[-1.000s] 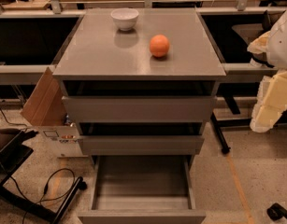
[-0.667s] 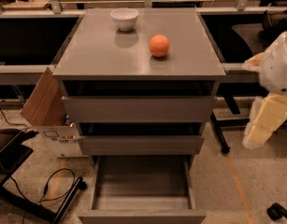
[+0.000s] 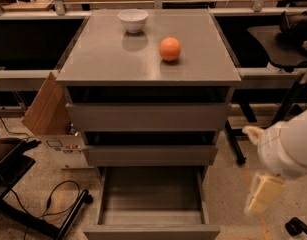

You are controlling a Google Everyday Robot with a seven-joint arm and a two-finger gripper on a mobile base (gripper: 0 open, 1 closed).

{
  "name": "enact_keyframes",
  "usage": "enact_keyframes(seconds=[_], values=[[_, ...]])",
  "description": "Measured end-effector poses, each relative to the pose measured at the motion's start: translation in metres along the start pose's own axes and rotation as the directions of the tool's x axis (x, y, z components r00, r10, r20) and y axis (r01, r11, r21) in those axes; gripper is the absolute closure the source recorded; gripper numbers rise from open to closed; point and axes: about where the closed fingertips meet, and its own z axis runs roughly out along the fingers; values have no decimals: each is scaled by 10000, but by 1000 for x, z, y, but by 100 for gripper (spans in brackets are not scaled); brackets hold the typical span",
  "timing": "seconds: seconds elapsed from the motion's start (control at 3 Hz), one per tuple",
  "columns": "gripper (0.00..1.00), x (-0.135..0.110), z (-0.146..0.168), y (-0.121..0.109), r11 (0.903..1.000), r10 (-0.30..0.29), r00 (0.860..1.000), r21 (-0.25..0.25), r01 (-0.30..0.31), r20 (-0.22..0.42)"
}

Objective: Close bottom drawer

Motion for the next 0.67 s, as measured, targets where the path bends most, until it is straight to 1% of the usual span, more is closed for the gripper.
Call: enact_keyframes(seconds=[0.33, 0.67], values=[[0, 25, 108, 27, 9999, 62, 9991, -92, -58, 419], [0, 25, 107, 26, 10000, 56, 9991, -63, -54, 420]])
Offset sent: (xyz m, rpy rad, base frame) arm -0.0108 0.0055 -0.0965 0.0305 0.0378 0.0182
